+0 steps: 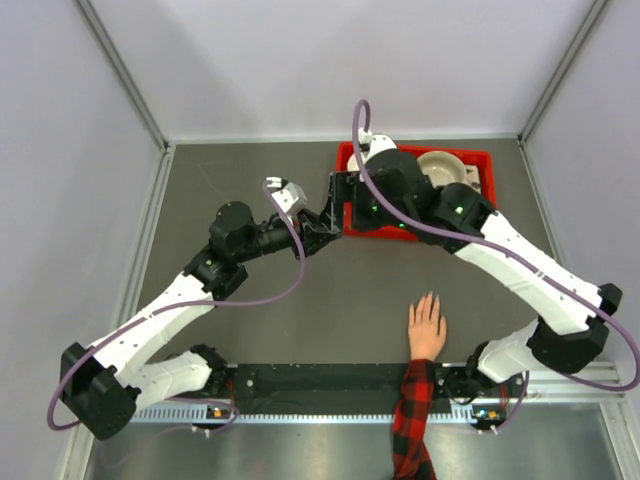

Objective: Paint the nails

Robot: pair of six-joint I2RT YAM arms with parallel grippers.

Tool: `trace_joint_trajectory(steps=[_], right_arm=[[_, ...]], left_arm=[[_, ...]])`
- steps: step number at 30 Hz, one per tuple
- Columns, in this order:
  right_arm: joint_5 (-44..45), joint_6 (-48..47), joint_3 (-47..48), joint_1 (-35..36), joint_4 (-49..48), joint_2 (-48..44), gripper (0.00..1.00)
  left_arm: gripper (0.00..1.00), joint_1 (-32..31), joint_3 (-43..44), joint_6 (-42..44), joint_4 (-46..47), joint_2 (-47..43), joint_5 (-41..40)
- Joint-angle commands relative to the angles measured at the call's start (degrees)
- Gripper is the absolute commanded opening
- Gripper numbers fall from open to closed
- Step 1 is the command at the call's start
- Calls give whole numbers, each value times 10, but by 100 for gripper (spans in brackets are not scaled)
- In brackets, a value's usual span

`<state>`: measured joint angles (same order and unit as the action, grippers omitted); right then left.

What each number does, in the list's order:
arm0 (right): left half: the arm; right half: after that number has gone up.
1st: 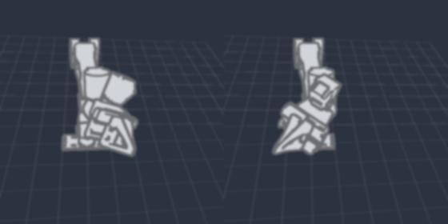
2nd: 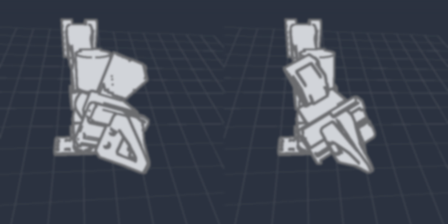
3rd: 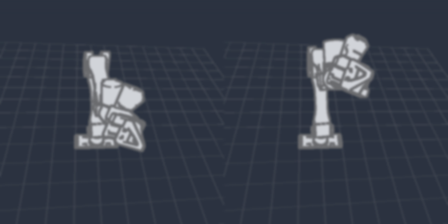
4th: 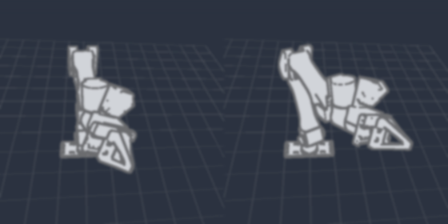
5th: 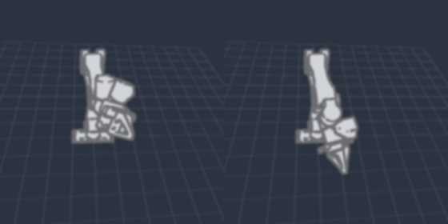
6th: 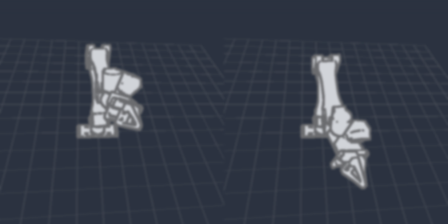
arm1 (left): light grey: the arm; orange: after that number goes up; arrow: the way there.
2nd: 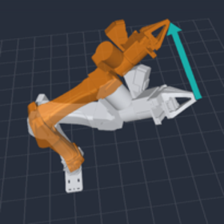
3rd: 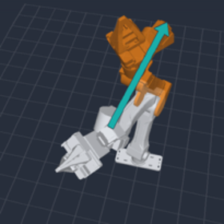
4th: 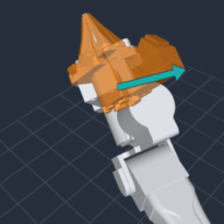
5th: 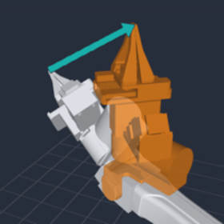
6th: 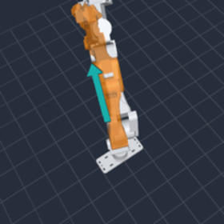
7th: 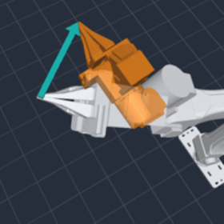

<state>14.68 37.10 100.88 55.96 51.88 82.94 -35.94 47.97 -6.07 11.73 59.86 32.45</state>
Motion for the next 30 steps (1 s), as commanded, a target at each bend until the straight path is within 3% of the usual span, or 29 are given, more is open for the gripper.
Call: trace_joint_trajectory(steps=[1,5,8,11,12,13,17,26,30], right_arm=[[-161,-163,-8,-61,-21,-76,86],[-328,-467,-9,-94,30,-87,86],[-393,-548,-12,-95,51,-72,81],[-469,-596,-14,-97,43,-48,61],[-486,-607,-3,-97,45,-41,47],[-495,-615,5,-97,47,-26,43],[-488,-633,22,-97,53,-9,53],[-458,-618,43,-112,70,0,56],[-432,-609,10,-125,66,-28,56]], left_arm=[[0,-2,23,4,33,-11,20],[0,0,35,0,13,-7,57],[0,0,30,-5,20,-12,69],[0,-1,34,-2,13,-16,78],[0,-1,35,-2,11,-16,86],[0,0,36,-3,11,-15,89],[0,-1,40,-4,5,-11,103],[0,0,40,-7,4,-12,111],[0,0,40,-5,3,-12,110]])
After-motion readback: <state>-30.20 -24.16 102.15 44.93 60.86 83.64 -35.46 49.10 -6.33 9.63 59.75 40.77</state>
